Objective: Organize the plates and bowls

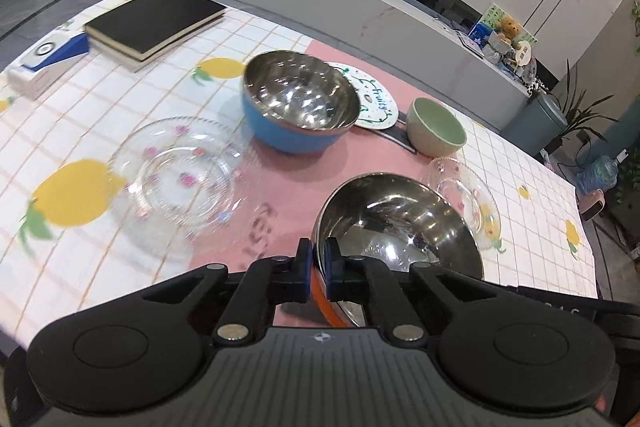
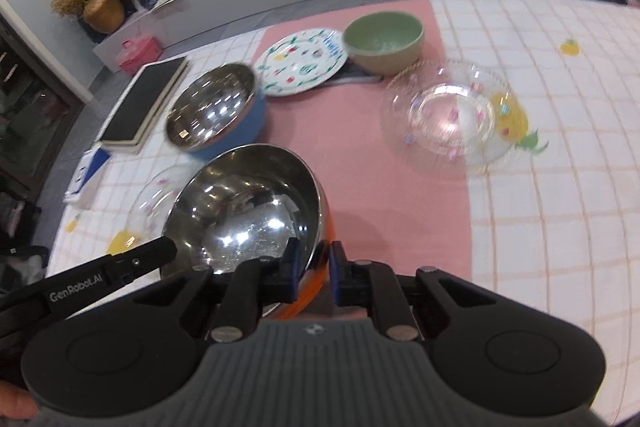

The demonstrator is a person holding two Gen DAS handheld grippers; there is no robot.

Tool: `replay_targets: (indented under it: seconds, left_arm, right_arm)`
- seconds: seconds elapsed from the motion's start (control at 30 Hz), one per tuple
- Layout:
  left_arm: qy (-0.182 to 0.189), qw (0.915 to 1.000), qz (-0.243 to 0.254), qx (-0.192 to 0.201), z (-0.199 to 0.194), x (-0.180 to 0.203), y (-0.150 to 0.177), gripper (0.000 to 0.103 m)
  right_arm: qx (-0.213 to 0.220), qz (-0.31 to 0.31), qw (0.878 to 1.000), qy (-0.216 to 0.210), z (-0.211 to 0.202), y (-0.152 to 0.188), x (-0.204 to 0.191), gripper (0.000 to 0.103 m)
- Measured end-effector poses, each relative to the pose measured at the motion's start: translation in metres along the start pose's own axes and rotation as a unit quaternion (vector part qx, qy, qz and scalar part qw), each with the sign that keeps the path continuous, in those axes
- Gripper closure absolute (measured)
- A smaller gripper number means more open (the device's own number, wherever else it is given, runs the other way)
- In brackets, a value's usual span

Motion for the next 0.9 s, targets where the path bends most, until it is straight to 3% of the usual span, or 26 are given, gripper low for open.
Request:
replay_targets:
  seconds: [0.4,0.9]
  left_arm:
    - [-0.028,0.9996,0.002,-0.008,-0.025,-0.026,0.024,0.097]
    - [-0.032,0.9991,-0.001,-0.026,-0.014,-0.042,0.04,0.097]
  right_arm:
    - [-0.043,-0.033,0.998,-0.011,0.006,0.047,-0.024,0.089]
    - [-0.075,-0.033,0.997,0.002,0.022,0.06,-0.026,0.089]
Point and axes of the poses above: each gripper's, at about its wrist camera, not at the fingertips, and z roughly the way its jaws point, x to its right, y to its underside, the point moved 1 cm from there along z, roughly the way its jaws point, and after that the axes turned 7 degrees about z, right-handed, at the moved point
